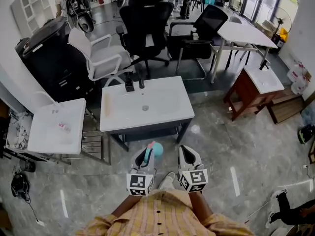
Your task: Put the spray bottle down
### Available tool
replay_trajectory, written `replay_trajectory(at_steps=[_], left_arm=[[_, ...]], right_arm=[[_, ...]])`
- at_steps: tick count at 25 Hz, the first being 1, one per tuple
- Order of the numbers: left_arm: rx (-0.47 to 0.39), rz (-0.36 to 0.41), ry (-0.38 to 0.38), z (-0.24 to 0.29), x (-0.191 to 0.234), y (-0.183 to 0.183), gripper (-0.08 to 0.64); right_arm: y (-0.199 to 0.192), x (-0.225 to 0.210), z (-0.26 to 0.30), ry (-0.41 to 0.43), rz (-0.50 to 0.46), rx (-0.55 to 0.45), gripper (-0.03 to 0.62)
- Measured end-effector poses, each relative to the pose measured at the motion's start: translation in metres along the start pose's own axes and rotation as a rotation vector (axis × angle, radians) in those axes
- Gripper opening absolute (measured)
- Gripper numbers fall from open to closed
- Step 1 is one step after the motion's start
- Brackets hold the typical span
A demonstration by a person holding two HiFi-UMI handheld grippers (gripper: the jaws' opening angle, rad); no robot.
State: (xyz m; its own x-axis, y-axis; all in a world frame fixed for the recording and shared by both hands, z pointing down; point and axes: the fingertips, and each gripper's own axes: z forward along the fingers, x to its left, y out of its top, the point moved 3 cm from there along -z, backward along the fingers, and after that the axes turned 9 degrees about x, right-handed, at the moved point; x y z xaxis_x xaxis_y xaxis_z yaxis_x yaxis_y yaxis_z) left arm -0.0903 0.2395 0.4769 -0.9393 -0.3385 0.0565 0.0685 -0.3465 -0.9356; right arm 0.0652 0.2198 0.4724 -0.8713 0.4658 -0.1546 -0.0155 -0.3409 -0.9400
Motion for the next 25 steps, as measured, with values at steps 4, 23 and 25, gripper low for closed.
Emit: replay_trajectory(at_steps=[4, 23, 25], left_arm=[[-0.007, 0.005, 0.014, 0.049, 0.011, 0.019, 0.071], [0.049, 0.008, 0.047, 0.16, 0.031, 0.048, 0.071], [0.058, 0.003, 0.047, 0.171, 0.038, 0.05, 0.071]], right_arm=[[0.015, -0.03, 0.041, 0.019, -0.002, -0.007, 0.0], [0.03, -0.105, 0.14, 0.067, 0.056, 0.043, -0.001], [0.032, -0.108, 0.152, 0.07, 0.057, 0.053, 0.0]])
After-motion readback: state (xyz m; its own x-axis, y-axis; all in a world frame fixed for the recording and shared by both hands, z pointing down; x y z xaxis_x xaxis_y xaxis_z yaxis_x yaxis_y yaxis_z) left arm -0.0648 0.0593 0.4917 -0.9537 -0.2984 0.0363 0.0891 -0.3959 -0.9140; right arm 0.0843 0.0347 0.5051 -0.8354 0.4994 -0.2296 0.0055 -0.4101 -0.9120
